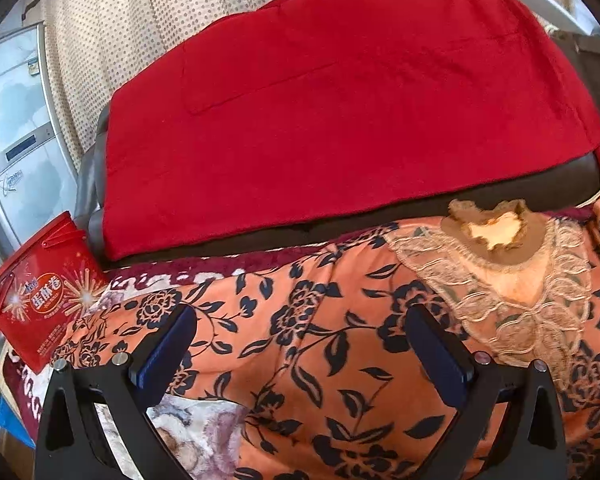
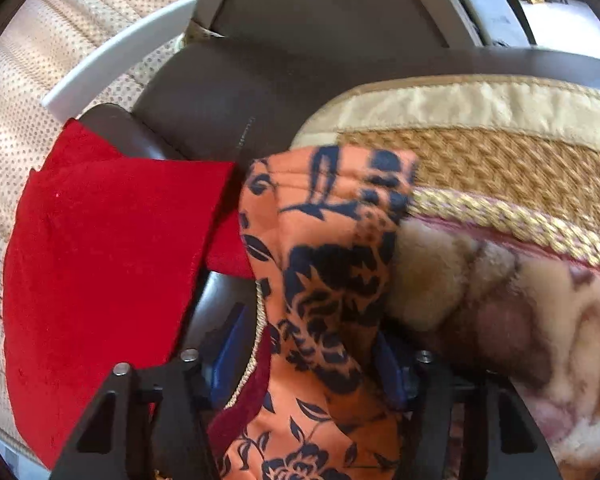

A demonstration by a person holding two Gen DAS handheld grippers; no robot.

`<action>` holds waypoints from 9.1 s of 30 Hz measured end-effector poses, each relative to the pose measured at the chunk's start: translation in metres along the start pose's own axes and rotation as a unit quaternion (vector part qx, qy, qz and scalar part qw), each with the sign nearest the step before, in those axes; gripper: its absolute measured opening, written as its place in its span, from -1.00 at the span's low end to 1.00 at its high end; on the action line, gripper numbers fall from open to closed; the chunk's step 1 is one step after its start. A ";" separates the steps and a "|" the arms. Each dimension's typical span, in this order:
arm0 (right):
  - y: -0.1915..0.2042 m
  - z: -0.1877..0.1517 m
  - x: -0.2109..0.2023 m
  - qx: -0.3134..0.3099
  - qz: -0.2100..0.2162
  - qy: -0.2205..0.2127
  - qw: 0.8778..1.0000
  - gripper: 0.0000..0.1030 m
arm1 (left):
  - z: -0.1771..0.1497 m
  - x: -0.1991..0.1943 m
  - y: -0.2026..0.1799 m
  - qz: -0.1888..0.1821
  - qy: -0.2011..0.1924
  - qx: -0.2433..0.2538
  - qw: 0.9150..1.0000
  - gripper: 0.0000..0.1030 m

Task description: Fold small clothes

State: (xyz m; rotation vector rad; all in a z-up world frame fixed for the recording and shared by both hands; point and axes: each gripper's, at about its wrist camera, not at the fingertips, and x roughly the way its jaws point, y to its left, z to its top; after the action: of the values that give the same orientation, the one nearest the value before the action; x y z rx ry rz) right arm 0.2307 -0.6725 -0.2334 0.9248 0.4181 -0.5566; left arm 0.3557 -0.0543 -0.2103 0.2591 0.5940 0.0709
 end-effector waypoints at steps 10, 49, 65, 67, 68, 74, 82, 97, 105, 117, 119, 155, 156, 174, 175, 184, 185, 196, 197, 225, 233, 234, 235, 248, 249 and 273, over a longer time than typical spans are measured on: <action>0.086 -0.012 -0.036 -0.062 0.156 0.021 0.986 -0.73 | 0.007 0.005 0.034 0.015 0.005 -0.060 0.998 1.00; 0.234 -0.273 -0.068 -0.231 0.198 0.272 0.913 0.72 | 0.002 0.043 0.113 -0.017 0.100 -0.125 0.987 1.00; 0.196 -0.255 -0.047 -0.226 0.177 0.269 0.920 0.65 | -0.007 0.065 0.171 0.069 0.146 -0.200 0.966 1.00; 0.202 -0.261 -0.060 -0.246 0.195 0.257 0.914 0.65 | -0.016 0.068 0.203 0.090 0.157 -0.238 0.954 1.00; 0.205 -0.263 -0.066 -0.254 0.202 0.254 0.911 0.65 | -0.023 0.071 0.221 0.099 0.166 -0.260 0.946 1.00; 0.229 -0.295 -0.097 -0.319 0.252 0.246 0.880 0.65 | -0.053 0.072 0.272 0.131 0.186 -0.340 0.912 1.00; 0.235 -0.337 -0.080 -0.374 0.187 0.281 0.864 -0.06 | -0.022 0.064 0.187 0.057 0.153 -0.197 0.967 1.00; 0.221 -0.341 -0.072 -0.374 0.181 0.304 0.857 -0.07 | -0.022 0.089 0.165 0.009 0.210 -0.194 0.958 1.00; 0.228 -0.339 -0.086 -0.372 0.206 0.286 0.859 0.00 | -0.080 0.110 0.310 0.080 0.241 -0.396 0.882 1.00; 0.227 -0.341 -0.079 -0.353 0.209 0.294 0.863 0.00 | -0.107 0.139 0.359 -0.058 0.171 -0.549 0.816 0.56; 0.225 -0.338 -0.077 -0.346 0.207 0.295 0.866 0.00 | -0.107 0.144 0.364 -0.042 0.167 -0.544 0.821 0.05; 0.170 -0.235 -0.070 -0.228 0.162 0.232 0.932 0.20 | 0.033 -0.002 0.070 -0.309 0.013 -0.047 0.950 0.49; 0.175 -0.240 -0.072 -0.236 0.166 0.236 0.928 0.20 | 0.037 0.001 0.082 -0.299 0.006 -0.061 0.952 0.54; 0.359 -0.387 -0.042 -0.477 0.114 0.293 0.821 0.54 | -0.029 0.119 0.170 -0.124 0.261 -0.223 0.931 0.54; 0.365 -0.401 -0.029 -0.493 0.084 0.297 0.813 0.54 | -0.028 0.118 0.168 -0.126 0.260 -0.216 0.933 0.54; 0.331 -0.362 -0.019 -0.421 0.055 0.285 0.859 -0.70 | -0.019 0.116 0.159 -0.132 0.259 -0.197 0.936 0.54; 0.322 -0.351 -0.026 -0.412 0.055 0.278 0.866 -0.75 | -0.019 0.116 0.157 -0.132 0.258 -0.196 0.937 0.54; 0.178 -0.282 -0.048 -0.221 0.130 0.372 0.892 -0.67 | -0.011 0.100 0.124 -0.142 0.238 -0.165 0.947 0.54; 0.172 -0.282 -0.045 -0.196 0.139 0.381 0.893 -0.56 | -0.011 0.099 0.120 -0.144 0.238 -0.161 0.947 0.54; 0.147 -0.197 -0.062 -0.209 0.066 0.203 0.954 -0.80 | 0.005 0.066 0.066 -0.150 0.169 -0.072 0.972 0.54; 0.111 -0.157 -0.065 -0.156 0.029 0.179 0.971 -0.62 | 0.003 0.062 0.039 -0.152 0.170 -0.021 0.973 0.54; 0.113 -0.151 -0.074 -0.157 0.035 0.158 0.974 -0.59 | 0.002 0.062 0.037 -0.149 0.170 -0.015 0.974 0.54; 0.116 -0.149 -0.081 -0.157 0.052 0.143 0.976 -0.54 | 0.002 0.062 0.037 -0.148 0.169 -0.013 0.974 0.54; 0.149 -0.203 -0.034 -0.227 0.053 0.290 0.928 -0.52 | 0.001 0.046 0.016 -0.160 0.151 0.041 0.975 0.54; 0.151 -0.203 -0.041 -0.224 0.070 0.284 0.930 -0.52 | 0.003 0.045 0.020 -0.170 0.149 0.031 0.974 0.54; 0.212 -0.304 -0.050 -0.345 0.129 0.348 0.862 -0.53 | 0.002 0.041 -0.008 -0.230 0.162 0.045 0.959 0.58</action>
State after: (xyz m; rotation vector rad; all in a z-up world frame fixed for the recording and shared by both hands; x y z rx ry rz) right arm 0.2908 -0.3032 -0.2369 0.4336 1.0491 0.2142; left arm 0.3907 -0.0570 -0.2332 0.1920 0.9726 -0.3704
